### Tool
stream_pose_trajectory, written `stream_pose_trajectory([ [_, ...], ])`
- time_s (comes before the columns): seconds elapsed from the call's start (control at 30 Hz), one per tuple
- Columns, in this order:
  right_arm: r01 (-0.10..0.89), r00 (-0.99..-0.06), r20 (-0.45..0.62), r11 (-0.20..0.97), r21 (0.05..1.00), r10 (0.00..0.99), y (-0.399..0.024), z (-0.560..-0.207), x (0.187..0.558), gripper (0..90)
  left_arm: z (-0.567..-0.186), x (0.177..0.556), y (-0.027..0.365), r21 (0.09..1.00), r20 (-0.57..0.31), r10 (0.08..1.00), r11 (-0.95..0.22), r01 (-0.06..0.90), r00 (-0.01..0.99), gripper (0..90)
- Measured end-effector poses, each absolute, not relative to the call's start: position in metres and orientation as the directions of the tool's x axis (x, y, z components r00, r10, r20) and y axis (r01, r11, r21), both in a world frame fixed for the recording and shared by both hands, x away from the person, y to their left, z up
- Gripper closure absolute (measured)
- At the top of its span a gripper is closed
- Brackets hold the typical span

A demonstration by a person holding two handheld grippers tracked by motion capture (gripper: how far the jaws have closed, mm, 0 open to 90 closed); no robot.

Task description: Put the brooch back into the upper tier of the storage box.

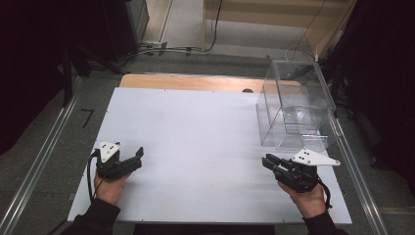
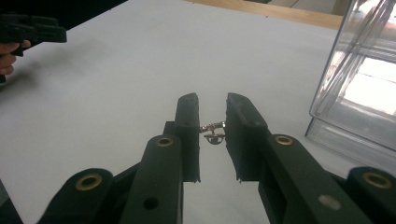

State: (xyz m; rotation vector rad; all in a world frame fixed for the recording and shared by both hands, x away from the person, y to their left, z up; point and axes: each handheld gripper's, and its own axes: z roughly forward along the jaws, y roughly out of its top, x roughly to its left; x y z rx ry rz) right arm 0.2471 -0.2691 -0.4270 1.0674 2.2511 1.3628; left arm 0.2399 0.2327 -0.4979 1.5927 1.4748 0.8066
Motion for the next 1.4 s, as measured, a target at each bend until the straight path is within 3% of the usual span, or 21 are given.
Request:
stream_pose_trajectory([
  [1.4,0.392,-0.699,0.09,0.276,0.878,0.709,-0.271,-0.385,0.249,72.8,-0.498,0.24,0.233,0.876,-0.061,0.991,-0.004,0.482,0.118,17.5],
])
